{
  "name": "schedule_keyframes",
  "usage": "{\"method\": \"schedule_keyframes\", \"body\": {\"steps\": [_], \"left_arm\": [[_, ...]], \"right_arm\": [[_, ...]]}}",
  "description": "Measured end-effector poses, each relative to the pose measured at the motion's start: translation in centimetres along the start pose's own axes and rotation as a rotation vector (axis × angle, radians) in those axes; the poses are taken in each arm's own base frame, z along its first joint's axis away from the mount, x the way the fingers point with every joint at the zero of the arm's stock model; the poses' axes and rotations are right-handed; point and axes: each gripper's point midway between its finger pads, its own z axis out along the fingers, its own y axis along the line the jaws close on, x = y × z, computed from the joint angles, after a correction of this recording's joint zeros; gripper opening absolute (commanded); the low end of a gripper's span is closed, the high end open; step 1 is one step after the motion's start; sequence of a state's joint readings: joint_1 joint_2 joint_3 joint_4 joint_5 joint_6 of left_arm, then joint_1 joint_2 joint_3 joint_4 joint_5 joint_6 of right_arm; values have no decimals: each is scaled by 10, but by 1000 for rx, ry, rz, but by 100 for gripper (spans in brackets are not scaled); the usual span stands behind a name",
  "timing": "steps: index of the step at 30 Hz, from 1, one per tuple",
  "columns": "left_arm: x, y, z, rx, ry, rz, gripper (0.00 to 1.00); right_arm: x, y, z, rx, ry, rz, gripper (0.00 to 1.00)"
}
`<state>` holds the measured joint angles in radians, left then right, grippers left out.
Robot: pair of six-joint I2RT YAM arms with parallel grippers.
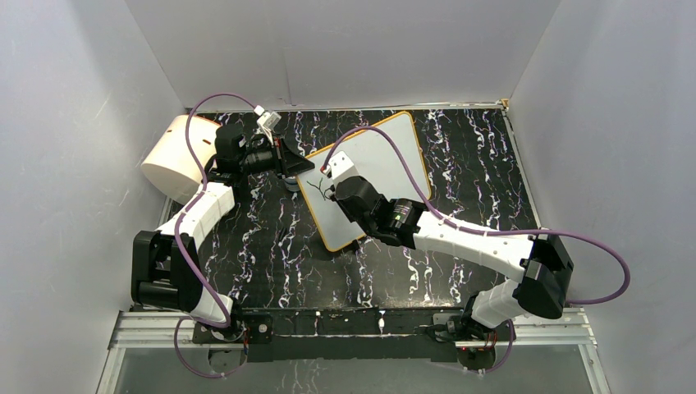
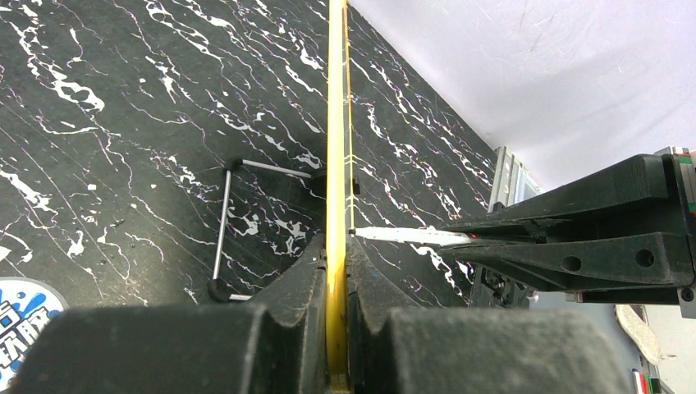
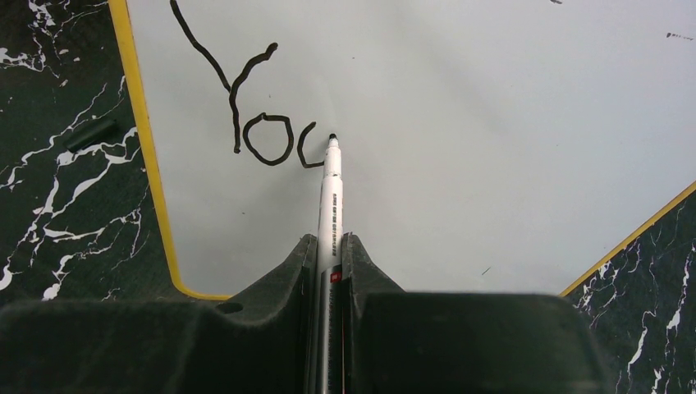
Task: Write a sentence on the whiteboard
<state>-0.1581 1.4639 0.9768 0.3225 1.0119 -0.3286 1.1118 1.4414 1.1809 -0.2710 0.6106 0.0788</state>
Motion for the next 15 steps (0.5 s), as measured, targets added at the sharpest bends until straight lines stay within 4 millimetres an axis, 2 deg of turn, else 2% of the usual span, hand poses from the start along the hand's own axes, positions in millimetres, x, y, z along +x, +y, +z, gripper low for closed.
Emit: {"method": "schedule_keyframes", "body": {"steps": [15], "left_arm": [[0, 0, 0, 0, 0, 0, 0]], "right_arm": [[6, 0, 0, -13, 22, 0, 0]]}}
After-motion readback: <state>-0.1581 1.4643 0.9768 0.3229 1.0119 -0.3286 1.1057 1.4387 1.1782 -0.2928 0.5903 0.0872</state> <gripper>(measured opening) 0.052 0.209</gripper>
